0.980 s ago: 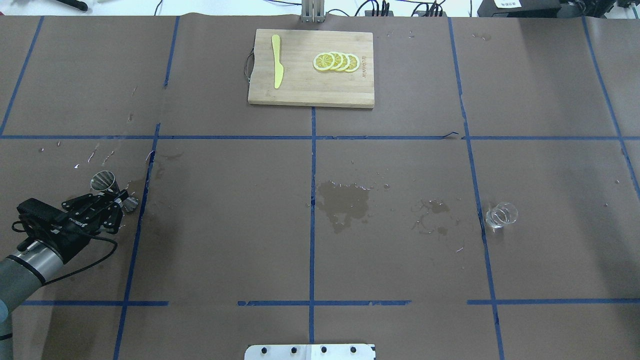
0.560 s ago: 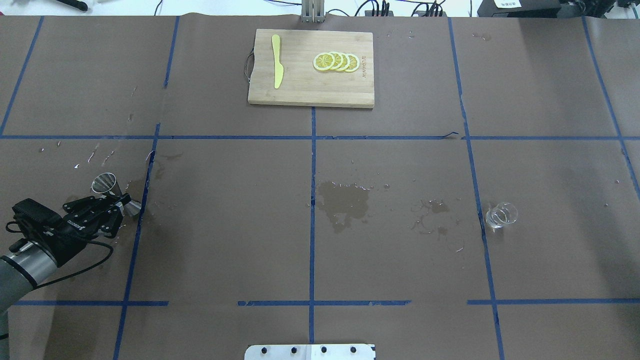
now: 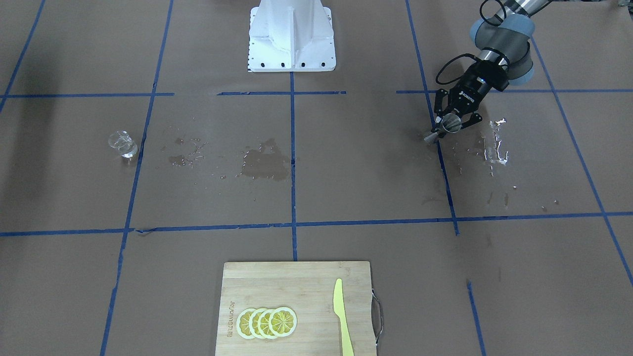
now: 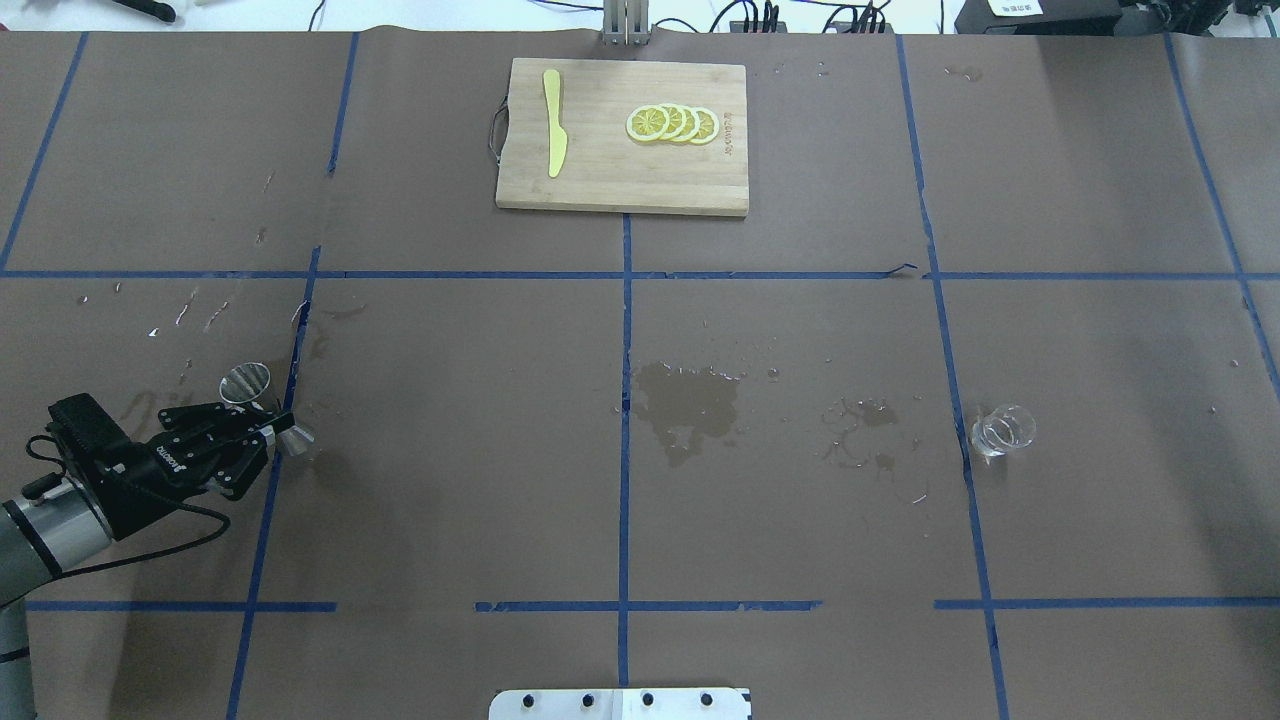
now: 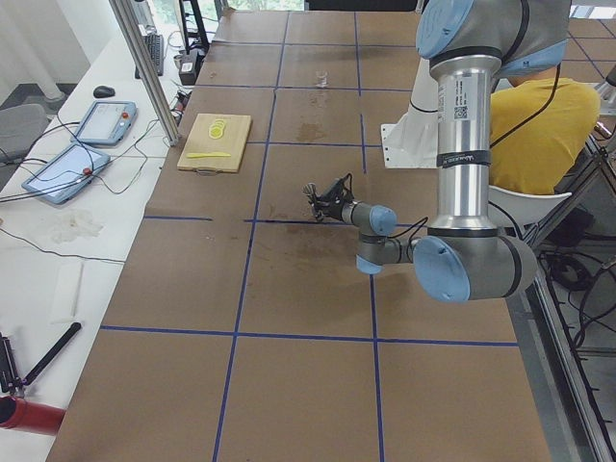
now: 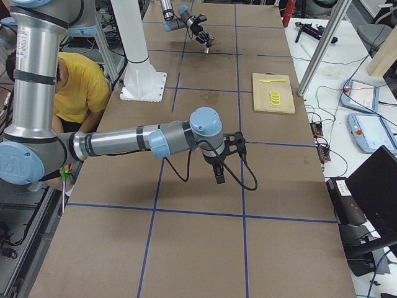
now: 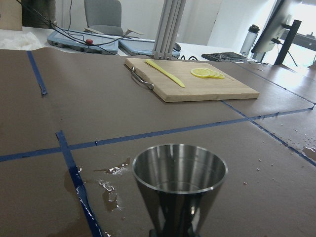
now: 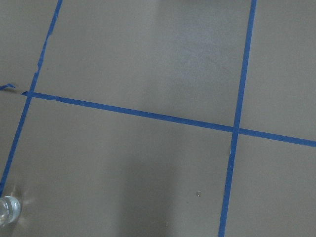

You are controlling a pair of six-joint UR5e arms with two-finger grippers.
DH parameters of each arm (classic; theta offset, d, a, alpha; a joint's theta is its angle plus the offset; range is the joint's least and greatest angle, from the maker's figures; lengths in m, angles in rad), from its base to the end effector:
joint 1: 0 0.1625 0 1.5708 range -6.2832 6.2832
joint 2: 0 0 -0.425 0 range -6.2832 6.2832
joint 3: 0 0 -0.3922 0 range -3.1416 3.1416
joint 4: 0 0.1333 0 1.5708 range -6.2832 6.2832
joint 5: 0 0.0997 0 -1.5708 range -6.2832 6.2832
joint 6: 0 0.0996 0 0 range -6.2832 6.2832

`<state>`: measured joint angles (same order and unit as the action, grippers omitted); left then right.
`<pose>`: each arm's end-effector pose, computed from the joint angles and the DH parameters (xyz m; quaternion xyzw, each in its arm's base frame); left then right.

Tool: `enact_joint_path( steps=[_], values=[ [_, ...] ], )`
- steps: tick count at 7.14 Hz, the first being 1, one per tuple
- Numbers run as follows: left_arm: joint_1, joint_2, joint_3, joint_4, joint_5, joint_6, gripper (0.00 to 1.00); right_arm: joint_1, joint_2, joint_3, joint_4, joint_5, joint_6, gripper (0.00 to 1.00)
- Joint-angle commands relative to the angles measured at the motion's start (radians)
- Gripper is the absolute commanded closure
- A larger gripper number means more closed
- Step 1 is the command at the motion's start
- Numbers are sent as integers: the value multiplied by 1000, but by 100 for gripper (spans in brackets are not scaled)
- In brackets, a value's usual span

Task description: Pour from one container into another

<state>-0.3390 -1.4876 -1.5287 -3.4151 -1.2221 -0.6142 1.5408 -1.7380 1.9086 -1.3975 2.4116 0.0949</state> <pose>0.3515 -0.3014 0.5226 0.5405 0.5266 0.0702 0.6524 0.0461 -0.4336 0.5439 0.1308 -0.4111 -0.0406 0.9013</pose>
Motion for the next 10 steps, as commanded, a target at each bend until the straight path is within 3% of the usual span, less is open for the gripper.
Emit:
enact_joint_path(
  steps=[1,3,4,6,10],
  values=[
    [-107,-39,-10,-16,-181,313,100,10,-2,-2,0,0,17,0],
    [-233,-119,2,-10,-441,407,100,16,-3,-2,0,0,26,0],
    [-250,-178,21,-7,-524,413,100,19,-3,-2,0,0,40,0],
    [-246,-354,141,-1,-543,416,100,19,-3,-2,0,0,55,0],
    [-224,-618,168,300,-586,468,100,21,-2,-2,0,0,86,0]
  ],
)
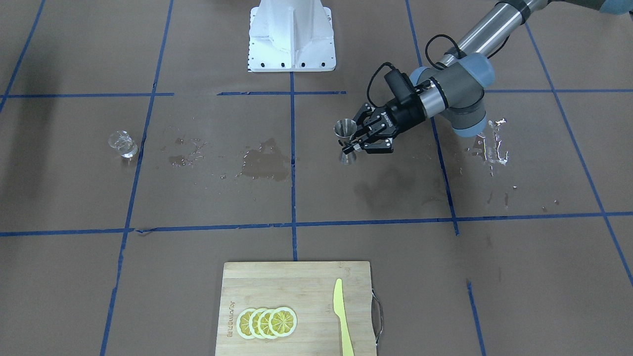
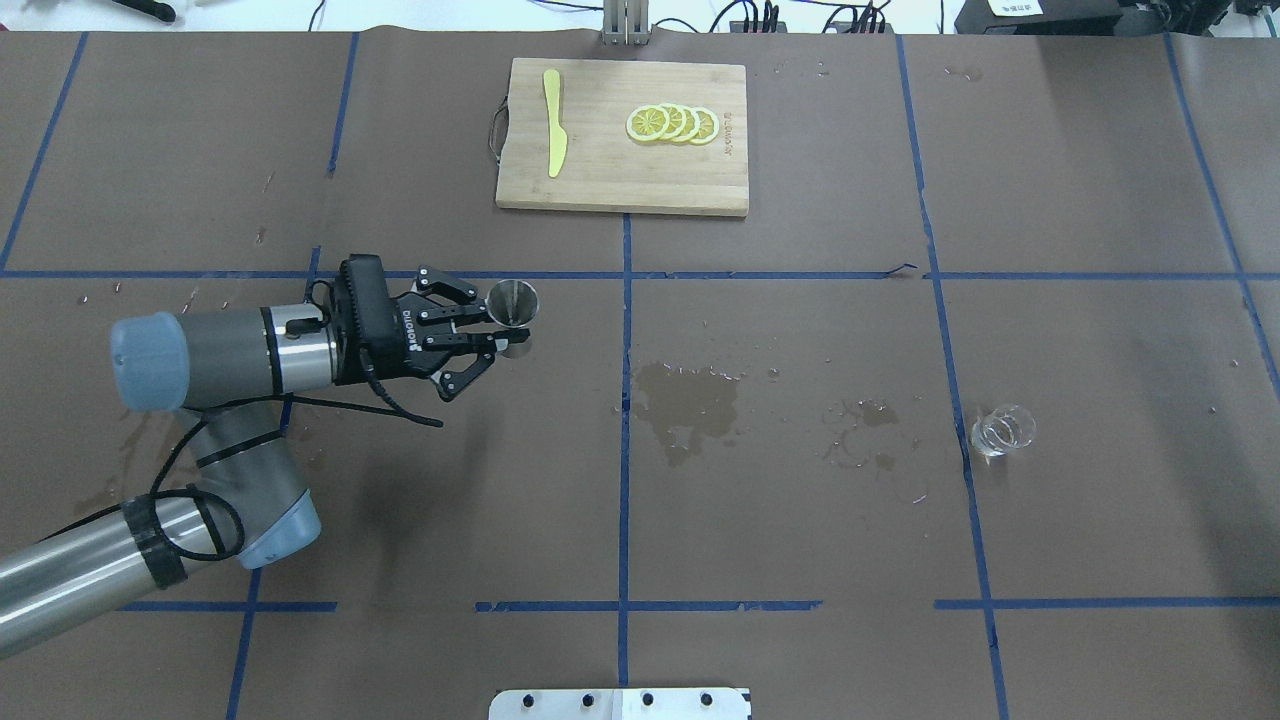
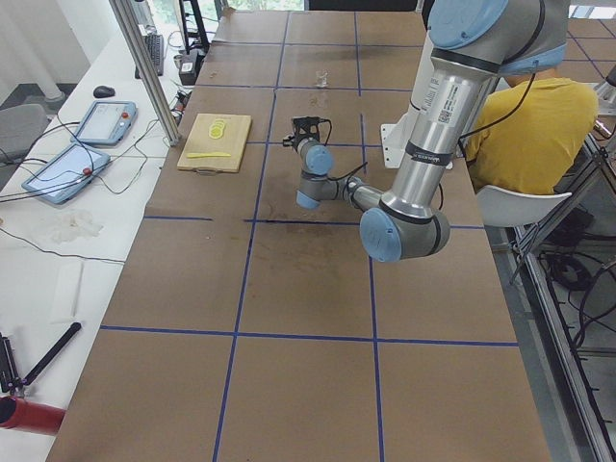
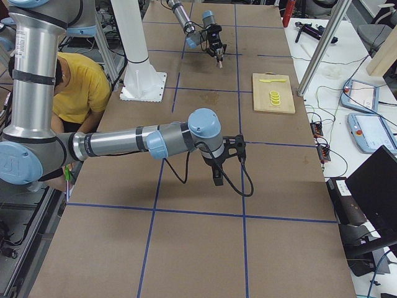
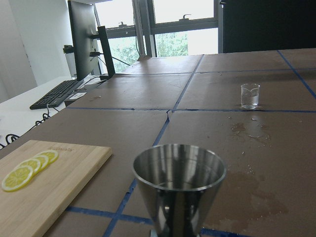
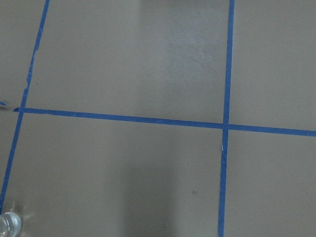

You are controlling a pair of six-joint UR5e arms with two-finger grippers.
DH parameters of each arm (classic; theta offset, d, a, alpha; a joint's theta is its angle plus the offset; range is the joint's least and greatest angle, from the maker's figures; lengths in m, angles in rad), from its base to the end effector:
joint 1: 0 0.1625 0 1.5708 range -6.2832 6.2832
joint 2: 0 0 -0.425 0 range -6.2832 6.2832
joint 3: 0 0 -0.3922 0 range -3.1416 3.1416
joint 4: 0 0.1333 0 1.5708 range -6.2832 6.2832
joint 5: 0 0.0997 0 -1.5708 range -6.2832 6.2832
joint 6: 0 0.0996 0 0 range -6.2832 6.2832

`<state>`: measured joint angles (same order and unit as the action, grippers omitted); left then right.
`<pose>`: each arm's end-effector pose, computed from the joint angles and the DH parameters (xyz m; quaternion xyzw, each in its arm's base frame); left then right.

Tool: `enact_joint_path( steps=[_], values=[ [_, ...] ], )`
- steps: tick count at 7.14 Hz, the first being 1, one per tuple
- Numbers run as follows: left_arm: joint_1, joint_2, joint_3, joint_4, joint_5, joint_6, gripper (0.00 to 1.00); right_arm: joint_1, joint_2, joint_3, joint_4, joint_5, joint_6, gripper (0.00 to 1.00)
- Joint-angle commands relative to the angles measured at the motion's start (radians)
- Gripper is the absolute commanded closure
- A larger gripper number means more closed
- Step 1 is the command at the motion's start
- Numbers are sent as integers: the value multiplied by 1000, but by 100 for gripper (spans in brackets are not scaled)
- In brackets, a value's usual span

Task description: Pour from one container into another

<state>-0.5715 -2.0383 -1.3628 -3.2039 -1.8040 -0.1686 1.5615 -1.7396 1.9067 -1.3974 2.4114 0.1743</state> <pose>0.4711 -0.4341 0.3160 0.6347 0.5010 0.3207 0.4933 0.0551 -0.4320 0.5456 0.1172 -0.4146 0.0052 0.9024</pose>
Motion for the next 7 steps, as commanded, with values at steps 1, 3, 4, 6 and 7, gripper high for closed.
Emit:
enact_joint_path(
  steps=[1,3,4,6,7],
  values=[
    [19,-106,25,114,-6,29,100,2,0,0,0,0,10,0],
    [38,-206,108,130,-5,31,100,2,0,2,0,0,20,0],
    [56,-212,108,134,-5,31,100,2,3,5,0,1,25,0],
    [94,-212,106,131,-3,14,100,0,12,37,14,-2,148,0],
    [102,-208,106,131,-3,11,100,0,9,41,97,-3,228,0]
  ],
)
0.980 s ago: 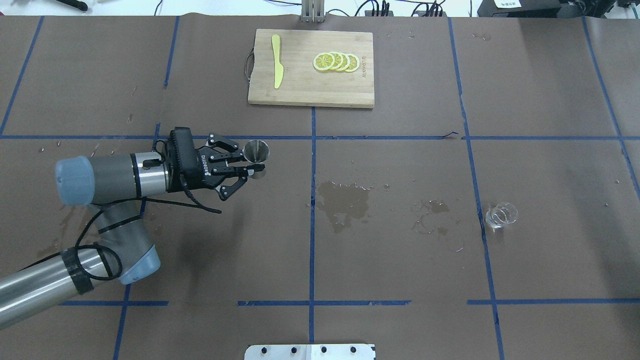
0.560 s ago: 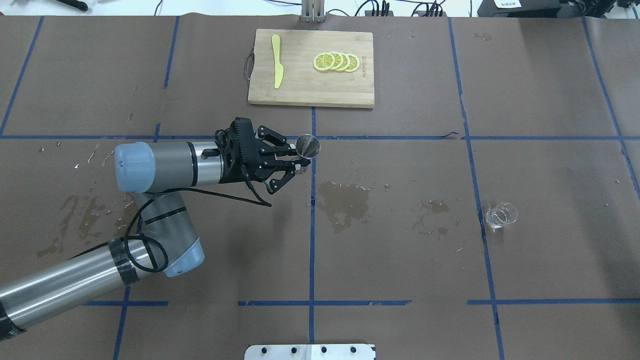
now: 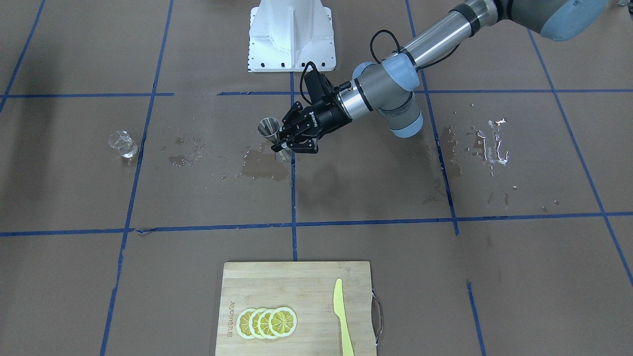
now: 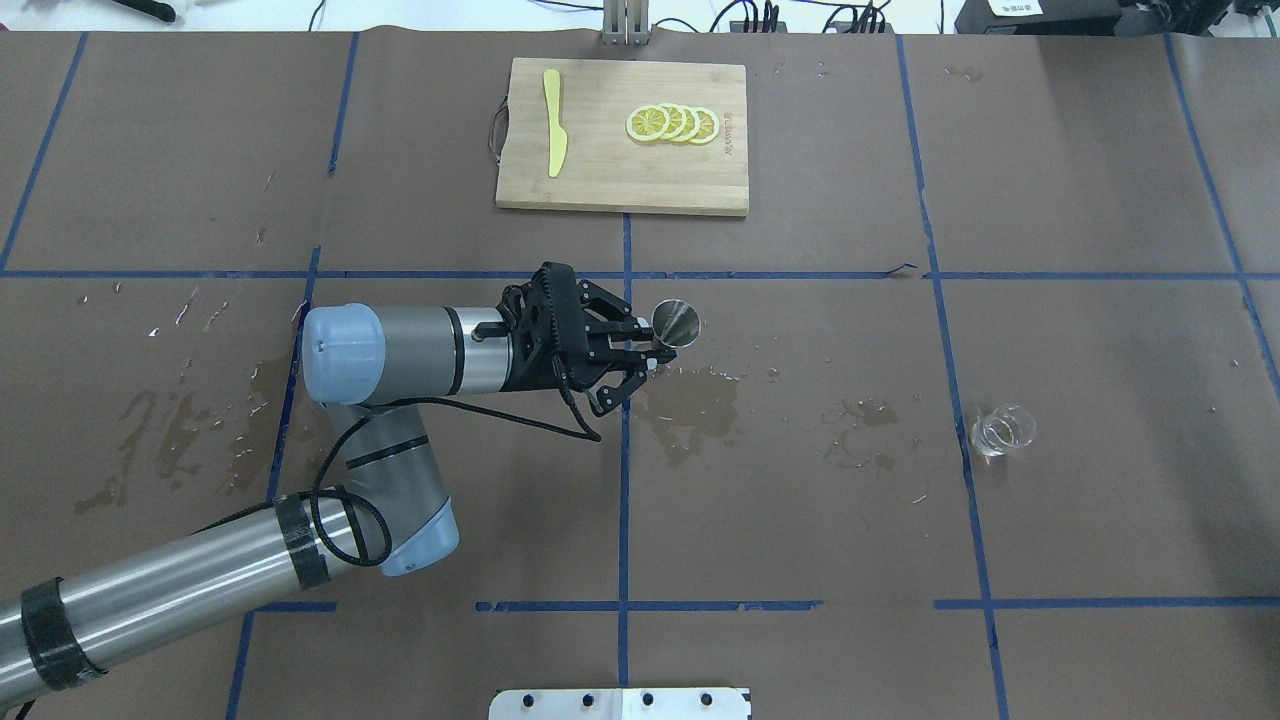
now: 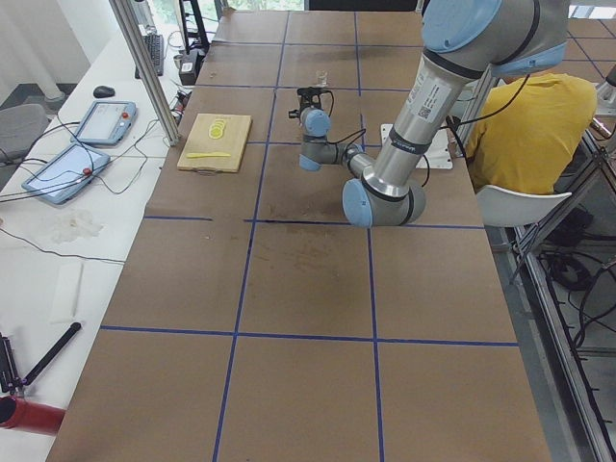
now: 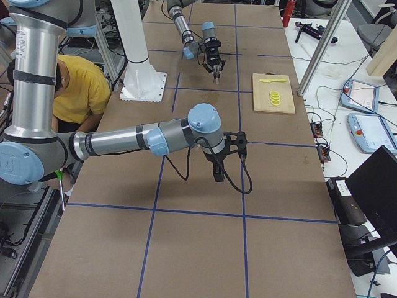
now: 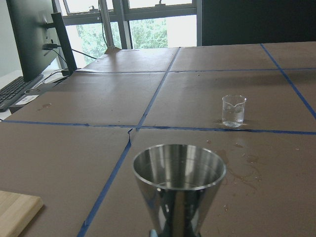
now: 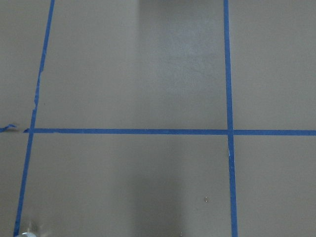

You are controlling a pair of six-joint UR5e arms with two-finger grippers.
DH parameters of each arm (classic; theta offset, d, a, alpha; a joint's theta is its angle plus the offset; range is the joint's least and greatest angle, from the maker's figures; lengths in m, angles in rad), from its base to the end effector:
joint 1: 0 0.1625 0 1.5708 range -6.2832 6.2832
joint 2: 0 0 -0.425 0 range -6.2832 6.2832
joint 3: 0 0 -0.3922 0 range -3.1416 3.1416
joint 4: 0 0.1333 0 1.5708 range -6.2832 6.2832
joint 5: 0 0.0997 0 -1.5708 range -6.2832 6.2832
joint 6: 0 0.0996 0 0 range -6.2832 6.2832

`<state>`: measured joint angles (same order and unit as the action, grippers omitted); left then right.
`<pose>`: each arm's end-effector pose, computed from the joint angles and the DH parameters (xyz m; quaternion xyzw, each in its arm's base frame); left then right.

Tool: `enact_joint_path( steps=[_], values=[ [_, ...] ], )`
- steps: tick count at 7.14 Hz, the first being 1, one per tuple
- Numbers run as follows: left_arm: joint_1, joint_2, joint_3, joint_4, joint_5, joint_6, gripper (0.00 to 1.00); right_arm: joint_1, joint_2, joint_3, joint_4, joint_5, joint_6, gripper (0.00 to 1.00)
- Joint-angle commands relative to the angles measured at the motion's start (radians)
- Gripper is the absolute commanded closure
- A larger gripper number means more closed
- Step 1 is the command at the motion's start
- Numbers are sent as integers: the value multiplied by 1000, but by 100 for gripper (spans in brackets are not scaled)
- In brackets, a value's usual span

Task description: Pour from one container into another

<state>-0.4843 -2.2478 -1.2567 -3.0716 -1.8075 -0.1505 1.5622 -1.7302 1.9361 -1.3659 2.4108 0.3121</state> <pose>0.5655 -0.4217 0.2311 0.6086 0.5195 0.3517 0.4857 0.0554 -0.4349 0.5231 0.1201 -0.4238 0.0529 0.8962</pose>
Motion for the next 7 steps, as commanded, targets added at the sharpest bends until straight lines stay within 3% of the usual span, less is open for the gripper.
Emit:
enact_joint_path(
  steps=[1,2,3,7],
  values=[
    [16,7,-4,-1,1,-9,100,-48,-2,17,165,-12,249,0],
    [18,8,-6,-2,4,-8,100,-136,0,29,268,-77,421,0],
    [16,11,-7,-2,4,-8,100,-280,1,75,331,-228,635,0],
    [18,25,-10,-4,5,-8,100,-770,-11,221,333,-815,1029,0]
  ],
)
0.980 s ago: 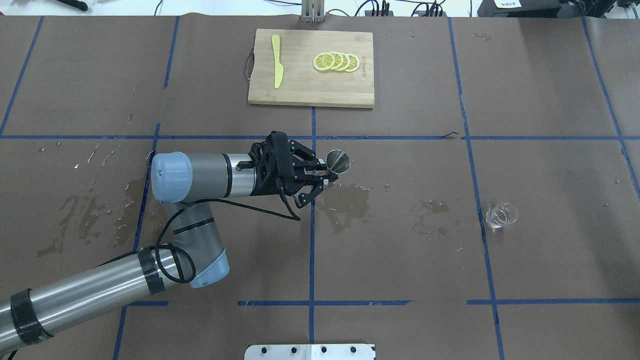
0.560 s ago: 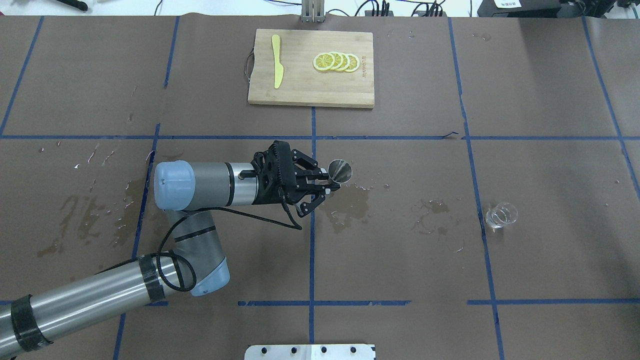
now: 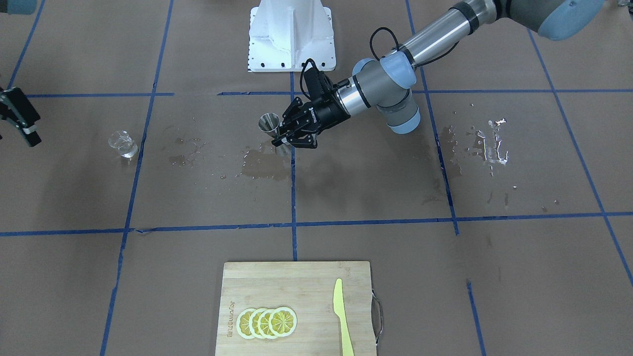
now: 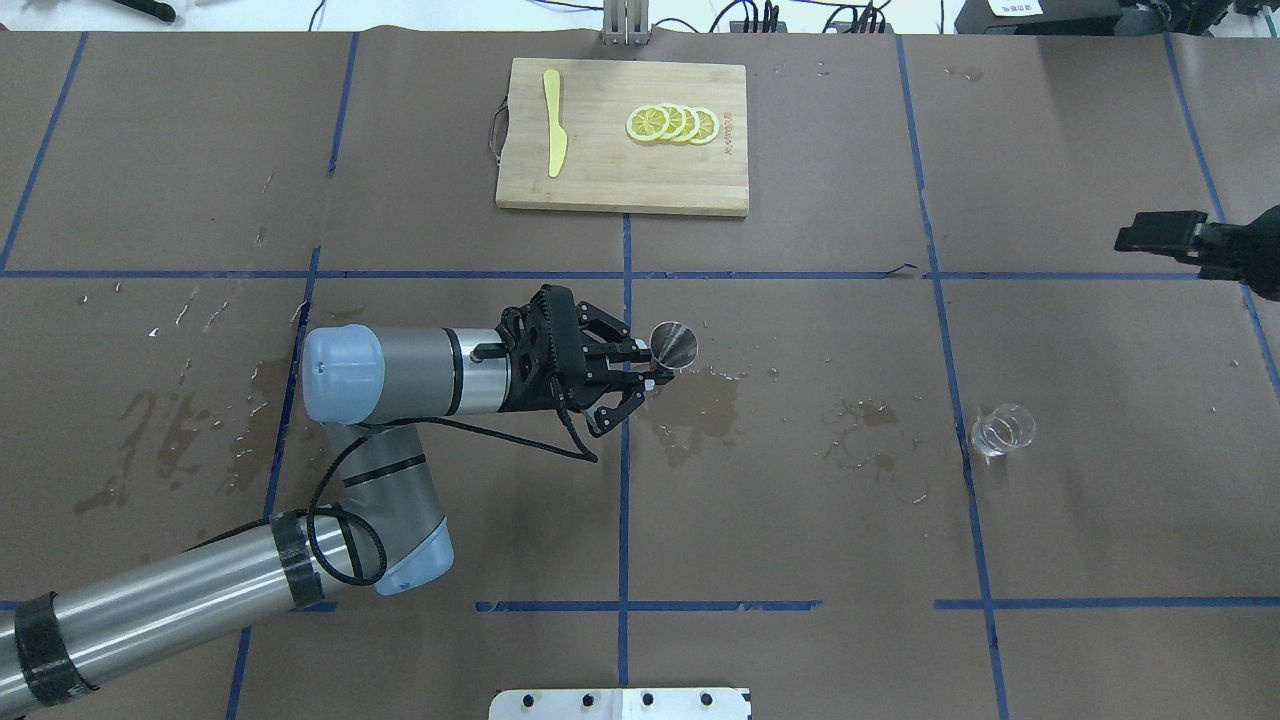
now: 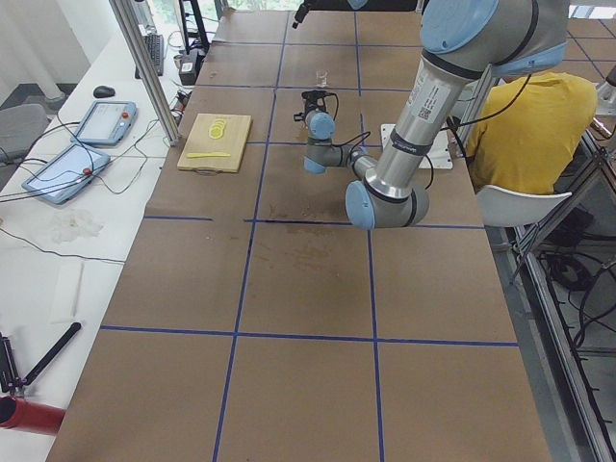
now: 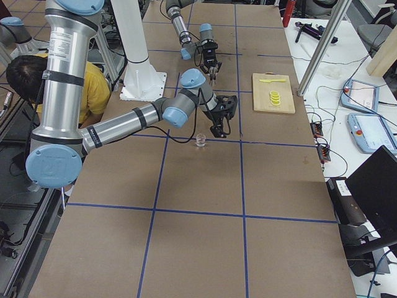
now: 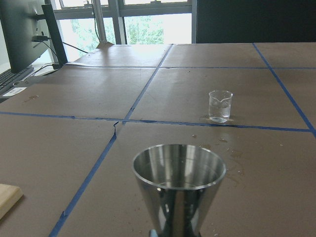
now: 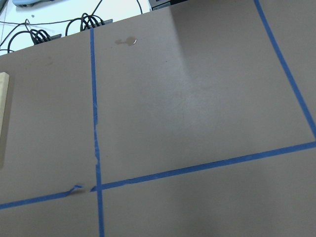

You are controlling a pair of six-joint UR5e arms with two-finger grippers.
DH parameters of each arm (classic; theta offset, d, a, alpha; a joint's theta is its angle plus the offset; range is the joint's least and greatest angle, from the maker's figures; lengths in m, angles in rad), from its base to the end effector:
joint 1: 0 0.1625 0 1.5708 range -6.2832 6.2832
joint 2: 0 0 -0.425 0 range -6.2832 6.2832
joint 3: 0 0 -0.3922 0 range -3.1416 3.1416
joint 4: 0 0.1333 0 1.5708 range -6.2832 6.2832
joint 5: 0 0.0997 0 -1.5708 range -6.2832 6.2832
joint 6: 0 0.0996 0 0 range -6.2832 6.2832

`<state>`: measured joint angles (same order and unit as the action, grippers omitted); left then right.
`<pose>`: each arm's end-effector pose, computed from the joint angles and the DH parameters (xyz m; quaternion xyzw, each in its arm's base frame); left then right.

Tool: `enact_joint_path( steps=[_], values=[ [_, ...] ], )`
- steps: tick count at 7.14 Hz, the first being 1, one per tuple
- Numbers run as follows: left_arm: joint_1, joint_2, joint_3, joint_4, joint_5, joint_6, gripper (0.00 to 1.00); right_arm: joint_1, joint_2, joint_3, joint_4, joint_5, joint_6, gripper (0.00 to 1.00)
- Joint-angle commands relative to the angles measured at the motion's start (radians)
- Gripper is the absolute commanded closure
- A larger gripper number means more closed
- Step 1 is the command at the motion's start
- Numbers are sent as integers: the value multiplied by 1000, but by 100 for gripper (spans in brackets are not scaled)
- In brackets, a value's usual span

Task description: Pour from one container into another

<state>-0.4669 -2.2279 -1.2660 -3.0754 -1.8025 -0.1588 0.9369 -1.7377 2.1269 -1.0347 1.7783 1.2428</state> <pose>0.5687 -0.4103 0.2407 0.6011 0.5253 0.3533 0.4877 -0.1639 -0.4133 0.4118 0.1877 -0.4128 0.2227 0.8630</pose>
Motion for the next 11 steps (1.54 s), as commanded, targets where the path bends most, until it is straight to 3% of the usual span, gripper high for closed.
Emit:
enact_joint_path(
  steps=[1,4,6,8,11],
  values=[
    [1,7,-1,-2,2,1,100,-247,-25,34,2,-332,140,0],
    [1,7,-3,-2,2,1,100,-588,-100,27,-1,-835,280,0],
    [1,13,-7,-2,2,1,100,-755,-94,-80,5,-1120,383,0],
    [2,25,-22,-3,0,1,100,-823,-88,-152,5,-1250,451,0],
    [4,30,-24,-3,2,1,100,-859,-45,-243,5,-1330,468,0]
  ],
)
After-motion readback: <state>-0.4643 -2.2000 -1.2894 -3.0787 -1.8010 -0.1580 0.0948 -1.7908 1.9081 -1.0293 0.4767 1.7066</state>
